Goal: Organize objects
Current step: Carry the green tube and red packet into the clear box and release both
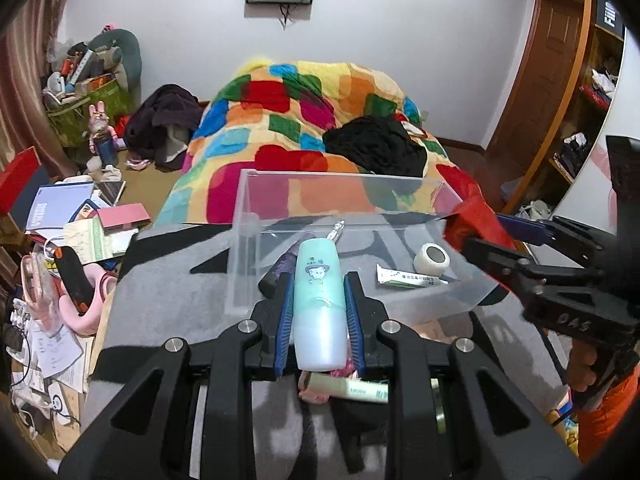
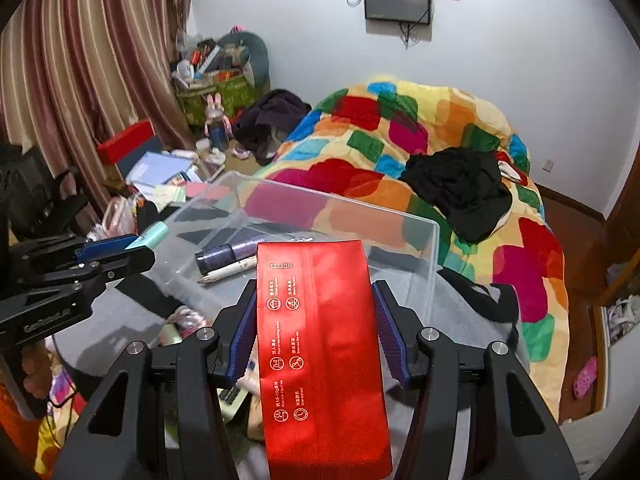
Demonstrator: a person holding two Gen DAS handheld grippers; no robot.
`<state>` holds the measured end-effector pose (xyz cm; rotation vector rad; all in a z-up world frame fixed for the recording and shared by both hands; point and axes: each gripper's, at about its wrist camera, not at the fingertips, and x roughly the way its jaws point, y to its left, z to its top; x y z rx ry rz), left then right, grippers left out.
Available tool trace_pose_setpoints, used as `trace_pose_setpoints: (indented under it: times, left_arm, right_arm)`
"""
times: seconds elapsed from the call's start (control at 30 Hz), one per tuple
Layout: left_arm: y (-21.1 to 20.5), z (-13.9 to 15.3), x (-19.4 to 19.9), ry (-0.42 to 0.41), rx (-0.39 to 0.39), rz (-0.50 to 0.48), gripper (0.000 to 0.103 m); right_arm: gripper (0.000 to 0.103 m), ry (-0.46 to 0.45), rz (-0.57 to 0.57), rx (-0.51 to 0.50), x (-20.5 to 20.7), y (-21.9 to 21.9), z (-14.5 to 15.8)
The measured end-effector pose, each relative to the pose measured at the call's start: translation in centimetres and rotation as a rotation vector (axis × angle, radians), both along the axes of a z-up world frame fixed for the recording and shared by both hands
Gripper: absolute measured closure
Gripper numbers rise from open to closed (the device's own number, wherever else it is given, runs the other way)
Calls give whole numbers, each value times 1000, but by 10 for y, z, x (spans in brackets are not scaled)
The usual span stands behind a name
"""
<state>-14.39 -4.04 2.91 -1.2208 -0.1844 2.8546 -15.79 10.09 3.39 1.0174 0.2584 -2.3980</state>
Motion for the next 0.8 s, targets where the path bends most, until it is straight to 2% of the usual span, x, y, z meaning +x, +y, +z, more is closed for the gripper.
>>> trace_pose_setpoints:
  times: [0.17,0.43,0.5,0.6,0.73,0.8]
  left_arm:
    - [10,-4,-16,-24,-38,-19,78]
    - [18,-12,-28,-52,-44,-44,78]
    - [20,-11,-27,-49,-48,-52,78]
    - [23,-7,-22,-29,-64,-55,78]
    - [30,1,-9,-8,-98,-67,77]
    - [32,3,-3,0,-98,-73,72]
  right_arm:
    - [52,-34,3,51,-15,-14,-12]
    - [52,-59,12,82,-23,-26,-22]
    - [47,-66,26,90,-19,-26,-22]
    - [42,-41,27,84,-12,-23,-19]
    - [41,-16,24,58,0,-14,-10]
    - [39,-3,16,47,5,-8,-6]
